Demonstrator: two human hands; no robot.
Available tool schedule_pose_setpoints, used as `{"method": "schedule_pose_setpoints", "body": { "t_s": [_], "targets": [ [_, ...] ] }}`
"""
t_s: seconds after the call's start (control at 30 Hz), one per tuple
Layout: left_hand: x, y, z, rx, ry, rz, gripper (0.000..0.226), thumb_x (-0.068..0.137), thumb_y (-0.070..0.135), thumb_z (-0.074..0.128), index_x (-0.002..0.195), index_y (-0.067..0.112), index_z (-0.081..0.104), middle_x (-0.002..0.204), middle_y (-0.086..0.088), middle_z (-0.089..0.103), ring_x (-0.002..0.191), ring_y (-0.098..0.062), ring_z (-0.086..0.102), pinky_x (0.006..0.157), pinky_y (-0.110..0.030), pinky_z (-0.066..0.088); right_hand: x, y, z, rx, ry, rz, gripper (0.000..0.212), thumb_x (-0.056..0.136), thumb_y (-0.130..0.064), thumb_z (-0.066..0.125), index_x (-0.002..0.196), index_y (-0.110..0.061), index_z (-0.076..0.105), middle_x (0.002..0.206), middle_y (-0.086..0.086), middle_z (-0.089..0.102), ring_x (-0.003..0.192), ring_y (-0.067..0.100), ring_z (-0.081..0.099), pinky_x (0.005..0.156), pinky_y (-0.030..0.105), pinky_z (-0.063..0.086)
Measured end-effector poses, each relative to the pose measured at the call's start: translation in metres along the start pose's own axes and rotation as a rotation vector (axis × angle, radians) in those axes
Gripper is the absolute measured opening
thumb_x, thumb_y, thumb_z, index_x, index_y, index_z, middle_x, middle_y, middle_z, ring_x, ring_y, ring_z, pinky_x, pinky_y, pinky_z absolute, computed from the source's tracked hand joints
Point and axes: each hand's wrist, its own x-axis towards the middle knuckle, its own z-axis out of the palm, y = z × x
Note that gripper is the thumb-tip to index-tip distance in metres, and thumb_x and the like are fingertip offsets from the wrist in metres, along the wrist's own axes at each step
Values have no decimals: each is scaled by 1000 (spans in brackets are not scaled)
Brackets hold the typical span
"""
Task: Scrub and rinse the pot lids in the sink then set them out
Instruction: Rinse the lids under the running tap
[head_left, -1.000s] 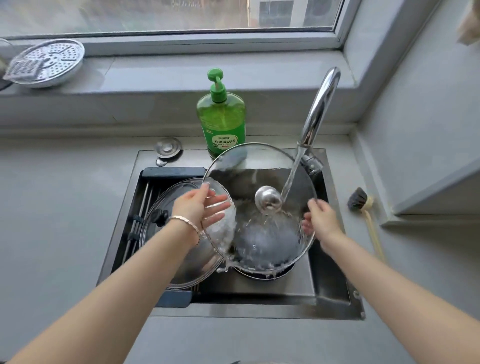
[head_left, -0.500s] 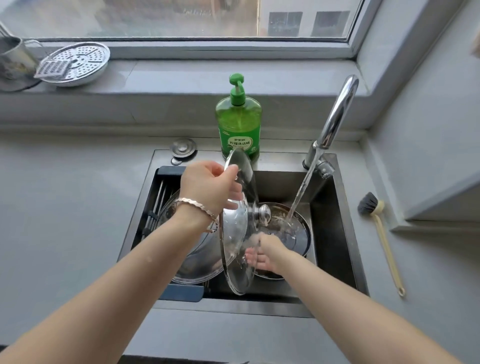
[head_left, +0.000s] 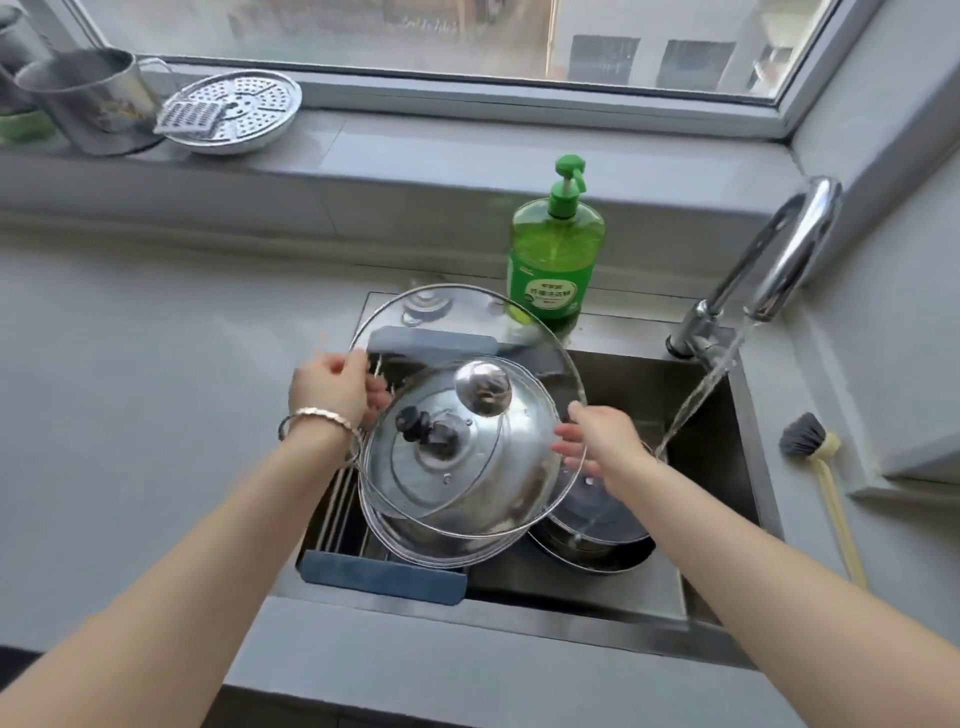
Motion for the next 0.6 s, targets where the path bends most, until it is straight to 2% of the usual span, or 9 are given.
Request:
{"method": "schedule_pose_setpoints", "body": {
  "t_s": [0.1, 0.2, 0.27, 0.33, 0.37, 0.47, 0.6],
  "targets": [
    [32, -59, -6, 78, -12, -254, 31, 94, 20, 46, 65, 7, 51, 45, -1, 54, 49, -20, 49, 70, -38, 54, -5, -15, 8, -5, -82, -99, 12, 96, -16, 49, 106, -9, 47, 76, 6, 61, 44, 9, 62, 41, 20, 47],
    [41, -98, -2, 28, -145, -480, 30, 94, 34, 48, 98, 4, 53, 77, -9, 54, 65, -20, 52, 64, -32, 52, -6, -16, 25, -82, -115, -129, 14, 95, -14, 52, 105, -6, 48, 75, 7, 64, 45, 11, 64, 40, 19, 46],
    [42, -111, 1, -9, -220, -569, 44, 93, 45, 46, 118, 9, 49, 101, -11, 54, 87, -23, 56, 76, -35, 51, -2, -8, 35, -97, -81, -114, 19, 92, -13, 55, 109, -5, 48, 84, 13, 65, 50, 13, 65, 44, 22, 49],
    [44, -117, 2, 34, -266, -581, 51, 93, 49, 43, 125, 9, 46, 111, -10, 54, 99, -25, 54, 86, -35, 48, 1, 1, 44, -126, -11, -99, 25, 90, -14, 59, 111, -3, 50, 95, 17, 62, 59, 17, 64, 55, 31, 54],
    [48, -122, 3, 77, -268, -574, 56, 92, 50, 43, 127, 7, 45, 117, -10, 54, 105, -27, 53, 93, -36, 45, 1, 4, 49, -120, 9, -88, 25, 90, -14, 59, 111, -4, 50, 92, 16, 61, 58, 16, 62, 55, 32, 55],
    [51, -126, 5, 219, -283, -552, 79, 82, 56, 48, 140, 4, 35, 137, -17, 47, 121, -34, 47, 105, -41, 37, -2, 10, 59, -6, -6, -62, 18, 93, -13, 55, 108, -10, 45, 78, 11, 59, 45, 14, 61, 42, 23, 48],
    [42, -122, 13, 388, -327, -477, 64, 96, 42, 36, 140, -4, 33, 141, -21, 41, 128, -35, 41, 103, -36, 33, -6, 14, 65, 10, -19, -93, 9, 93, -9, 54, 97, -13, 46, 69, 12, 61, 38, 12, 57, 38, 20, 42]
  ]
}}
